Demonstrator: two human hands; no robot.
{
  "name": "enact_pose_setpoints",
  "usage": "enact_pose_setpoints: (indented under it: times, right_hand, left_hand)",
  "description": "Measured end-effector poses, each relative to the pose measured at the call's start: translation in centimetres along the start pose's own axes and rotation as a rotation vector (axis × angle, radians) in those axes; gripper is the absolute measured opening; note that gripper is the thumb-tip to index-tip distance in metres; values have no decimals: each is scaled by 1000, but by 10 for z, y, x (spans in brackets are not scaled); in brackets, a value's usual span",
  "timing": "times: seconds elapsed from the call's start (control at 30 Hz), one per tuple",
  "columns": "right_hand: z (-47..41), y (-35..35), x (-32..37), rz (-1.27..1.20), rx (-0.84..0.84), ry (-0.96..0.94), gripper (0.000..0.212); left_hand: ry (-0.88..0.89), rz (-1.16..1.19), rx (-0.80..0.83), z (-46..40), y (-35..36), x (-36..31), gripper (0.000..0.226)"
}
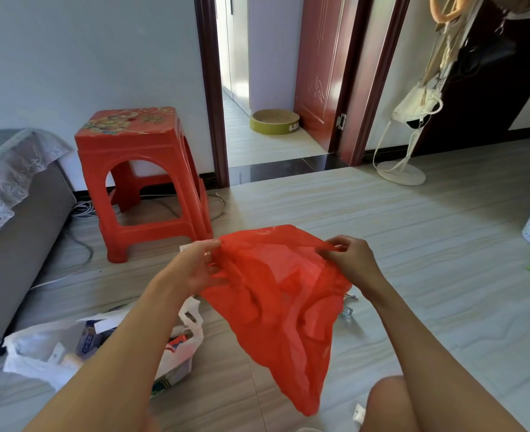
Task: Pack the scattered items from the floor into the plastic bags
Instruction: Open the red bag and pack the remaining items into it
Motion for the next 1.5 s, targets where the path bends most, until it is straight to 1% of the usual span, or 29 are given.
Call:
enact_pose_setpoints:
  times: [0.03,0.1,0.13,0.2,0.27,0.37,0.43,0.5,0.53,0.6,0.63,0.67,0.73,0.83,0.87,0.93,1.0,1.07,1.1,1.13,1.23,1.27,1.33,1.37,1.4,1.43,1.47,1.5]
  right_hand:
    - [1,2,-5,-118,83,51,8]
    - [6,5,-10,-398,271,150,10]
    - [8,4,-12,-529,328,188,12]
    - [11,-1,-15,-709,368,216,16]
    - [14,-6,-17,-775,374,218,17]
    - [17,-7,-17,-782,360,227,16]
    - [12,-7,-18,-822,278,248,14]
    - [5,-7,-20,-858,161,244,7]
    - [2,-9,-21,-804,89,220,2]
    - [-2,-17,-22,-536,-59,130,11]
    - [-2,-21,-21,-413,-104,75,14]
    - [-1,-22,-19,-334,-116,32,15]
    - [0,-22,-20,-277,-81,-12,18]
    - [0,-18,-28,-235,35,46,22]
    - [1,-15,-31,-203,83,91,22]
    - [3,-10,-36,-127,162,174,24]
    - [3,-6,-40,-76,185,227,27]
    - [3,-4,-40,-121,191,273,26]
    - [3,-3,-40,-214,205,309,23]
    - [4,-1,-41,-358,234,357,23]
    - [10,5,-34,-865,322,478,28]
    - [11,7,-34,-969,329,520,30]
    - [9,11,-39,-1094,321,576,30]
    - [7,14,-44,-1099,307,593,30]
    - [3,16,-51,-1046,277,592,31]
    - [-1,15,-58,-950,235,581,29]
    - [-5,13,-65,-844,182,564,25]
    - [-8,9,-71,-752,127,551,21]
  left_hand:
    - [-20,64,14,1,2,-1,15]
    - [-26,97,32,3,3,-5,21]
    - [-18,81,27,4,1,-8,22]
    - [-20,31,23,6,-3,-11,22]
    - [-71,-19,38,7,-6,-11,22]
    - [-116,-138,11,4,-14,-9,16]
    - [-108,-193,-4,0,-19,-10,20]
    - [-104,-236,-20,-2,-21,-10,25]
    - [-97,-254,-34,-1,-22,-11,28]
    - [-34,-288,-67,-2,-24,-15,34]
    - [31,-333,-88,-5,-27,-18,39]
    - [100,-385,-109,-4,-29,-21,41]
    - [195,-451,-138,1,-32,-27,36]
    - [198,-482,-104,2,-34,-29,26]
    - [209,-560,-112,4,-34,-31,19]
    - [273,-809,-159,5,-33,-33,9]
    - [337,-1024,-200,2,-31,-32,9]
    - [361,-1097,-224,0,-30,-30,14]
    - [334,-1063,-223,-1,-31,-29,15]
    - [289,-956,-220,-2,-33,-28,15]
    - [-8,-422,-129,-9,-40,-12,12]
    - [-91,-262,-104,-11,-41,-8,12]
    - [-190,-54,-83,-17,-41,-2,9]
    - [-212,-21,-81,-21,-41,-2,10]
    - [-228,-24,-70,-19,-39,-2,10]
    - [-226,-52,-77,-19,-40,-2,19]
    - [-230,-133,-83,-17,-40,-3,23]
    - [-221,-233,-81,-17,-42,-3,20]
Point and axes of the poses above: each hand's wrist, its own z-axis away from the middle knuckle, its own y-axis out of the palm, x = y × z, the point moved 6 cm from there along -z, towards the middle knuckle, and after that the axes turned 14 degrees about z, right-handed, at the moved point
